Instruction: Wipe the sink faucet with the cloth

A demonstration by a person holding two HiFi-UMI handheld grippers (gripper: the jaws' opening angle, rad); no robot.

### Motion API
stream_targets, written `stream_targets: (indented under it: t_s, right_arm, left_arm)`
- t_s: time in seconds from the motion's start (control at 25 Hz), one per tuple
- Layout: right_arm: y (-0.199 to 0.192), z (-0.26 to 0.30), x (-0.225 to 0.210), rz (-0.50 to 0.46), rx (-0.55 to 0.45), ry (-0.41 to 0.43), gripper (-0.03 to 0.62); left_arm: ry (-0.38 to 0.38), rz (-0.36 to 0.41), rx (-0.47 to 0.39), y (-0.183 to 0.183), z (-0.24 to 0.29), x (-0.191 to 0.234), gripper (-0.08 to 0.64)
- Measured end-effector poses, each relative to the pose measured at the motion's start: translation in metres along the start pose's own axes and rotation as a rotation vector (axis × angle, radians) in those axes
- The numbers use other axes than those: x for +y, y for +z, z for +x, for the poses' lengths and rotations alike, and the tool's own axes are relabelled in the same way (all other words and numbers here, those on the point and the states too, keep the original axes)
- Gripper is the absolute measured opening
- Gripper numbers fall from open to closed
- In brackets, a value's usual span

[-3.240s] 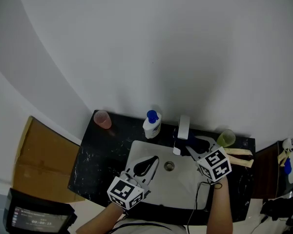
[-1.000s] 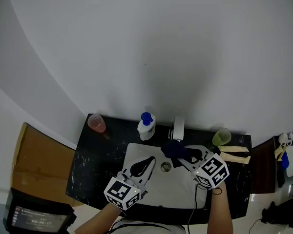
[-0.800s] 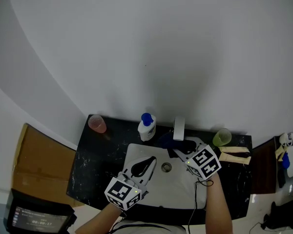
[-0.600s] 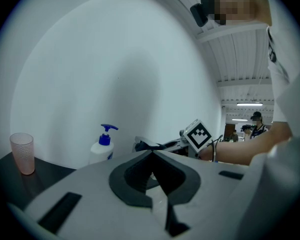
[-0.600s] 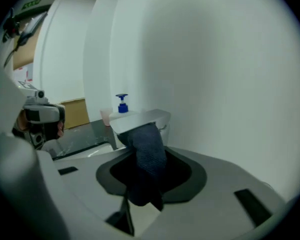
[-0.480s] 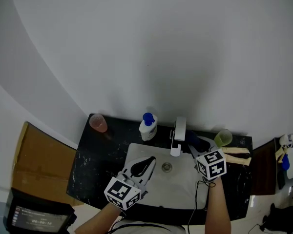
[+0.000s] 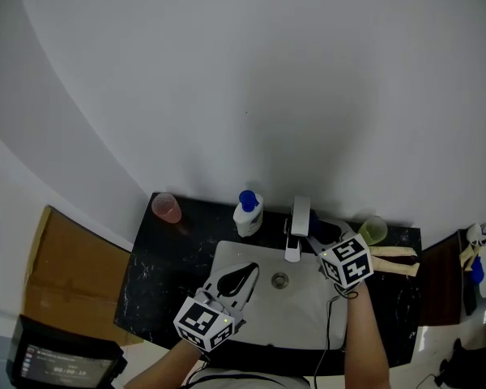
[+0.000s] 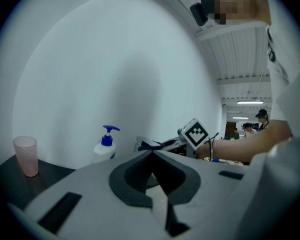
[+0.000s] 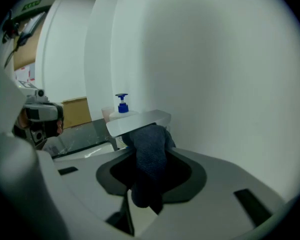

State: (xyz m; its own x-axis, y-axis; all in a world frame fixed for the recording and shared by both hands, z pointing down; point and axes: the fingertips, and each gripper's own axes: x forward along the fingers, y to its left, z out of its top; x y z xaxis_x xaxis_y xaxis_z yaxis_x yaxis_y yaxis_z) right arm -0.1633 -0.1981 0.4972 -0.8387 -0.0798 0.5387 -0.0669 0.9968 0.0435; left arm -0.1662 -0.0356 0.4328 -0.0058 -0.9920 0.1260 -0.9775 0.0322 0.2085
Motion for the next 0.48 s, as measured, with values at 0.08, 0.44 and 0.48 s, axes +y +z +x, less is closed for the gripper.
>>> stream_targets:
  t_s: [0.08,0.44,0.48]
  right_arm:
    - [0.006,-0.003,0.006,-0.071,-0.015,0.033,0.130]
    - [0.005,-0.050,0.065,-0.096,-0.173,0.345,0.129]
    - [0.005,-0.051,0.061,-0.064,-0.176,0.343,0.129]
  left_arm:
    - [0.007,0.000,0.005,-0.001,-0.002,0.003,0.000]
    - [-0.005,-0.004,-0.004,0.002,0.001,-0.003,0.000]
    - [-0.003,-0.005,-0.003,0.001,0.000,-0.002,0.000]
